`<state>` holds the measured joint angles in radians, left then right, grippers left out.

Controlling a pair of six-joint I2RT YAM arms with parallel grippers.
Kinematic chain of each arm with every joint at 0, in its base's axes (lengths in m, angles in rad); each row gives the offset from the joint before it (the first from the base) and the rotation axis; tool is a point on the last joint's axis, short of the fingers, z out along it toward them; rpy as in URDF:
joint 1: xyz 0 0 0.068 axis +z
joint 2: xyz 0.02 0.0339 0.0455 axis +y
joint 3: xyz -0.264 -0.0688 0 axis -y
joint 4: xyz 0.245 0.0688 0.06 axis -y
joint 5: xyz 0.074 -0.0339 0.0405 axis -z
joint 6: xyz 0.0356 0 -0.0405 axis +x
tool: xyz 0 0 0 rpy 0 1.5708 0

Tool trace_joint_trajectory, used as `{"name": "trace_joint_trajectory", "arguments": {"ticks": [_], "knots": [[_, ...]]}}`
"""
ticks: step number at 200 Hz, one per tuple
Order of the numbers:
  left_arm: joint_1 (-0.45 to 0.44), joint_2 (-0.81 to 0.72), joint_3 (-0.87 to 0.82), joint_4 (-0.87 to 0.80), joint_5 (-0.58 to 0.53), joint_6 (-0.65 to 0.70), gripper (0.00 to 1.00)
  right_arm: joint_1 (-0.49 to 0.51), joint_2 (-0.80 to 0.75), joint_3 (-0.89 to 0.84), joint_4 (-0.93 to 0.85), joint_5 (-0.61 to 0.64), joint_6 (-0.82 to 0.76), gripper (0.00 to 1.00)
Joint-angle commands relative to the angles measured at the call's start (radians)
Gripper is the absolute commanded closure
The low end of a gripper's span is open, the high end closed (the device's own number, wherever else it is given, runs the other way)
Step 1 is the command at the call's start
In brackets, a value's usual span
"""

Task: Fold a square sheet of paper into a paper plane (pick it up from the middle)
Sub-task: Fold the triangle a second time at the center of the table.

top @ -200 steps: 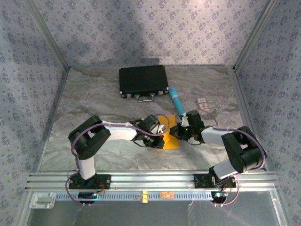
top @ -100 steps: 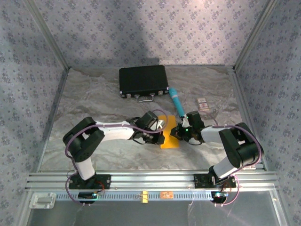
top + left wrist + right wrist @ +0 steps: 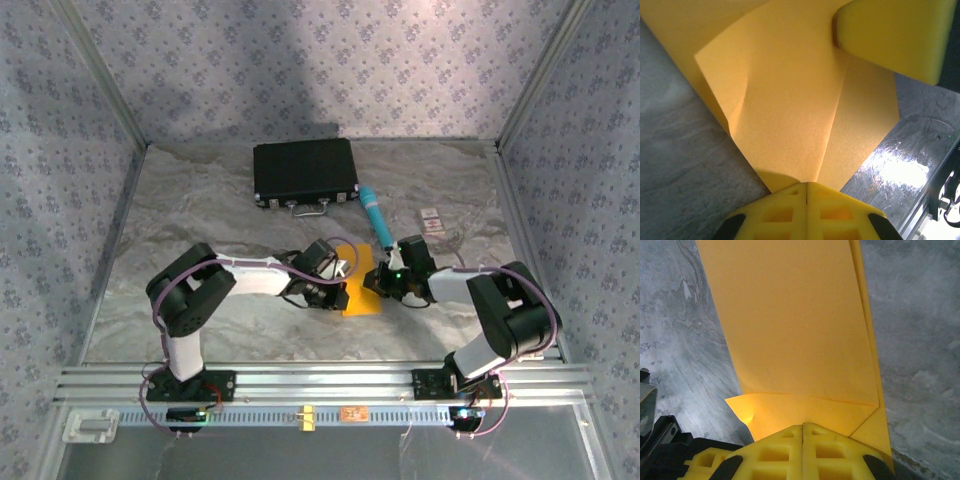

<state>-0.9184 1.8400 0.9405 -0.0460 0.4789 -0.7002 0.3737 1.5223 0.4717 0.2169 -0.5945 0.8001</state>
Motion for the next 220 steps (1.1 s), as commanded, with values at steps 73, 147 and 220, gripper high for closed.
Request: {"name": "trace_joint_trajectory", "arguments": {"ticks": [73,147,220], "knots": [[-0.013,0.018,0.001,-0.092,-0.07,0.012,1.0,0.124,-0.058,-0.036,-0.033,-0.012,0.035,1.0],[-0.011,0.024,0.001,-0.097,-0.079,0.011,1.0,0.104,0.003,-0.038,-0.042,-0.004,0.011,1.0],[-0.012,0.028,-0.005,-0.101,-0.076,0.018,1.0,-0.037,0.039,-0.002,-0.025,0.02,-0.001,1.0]]}}
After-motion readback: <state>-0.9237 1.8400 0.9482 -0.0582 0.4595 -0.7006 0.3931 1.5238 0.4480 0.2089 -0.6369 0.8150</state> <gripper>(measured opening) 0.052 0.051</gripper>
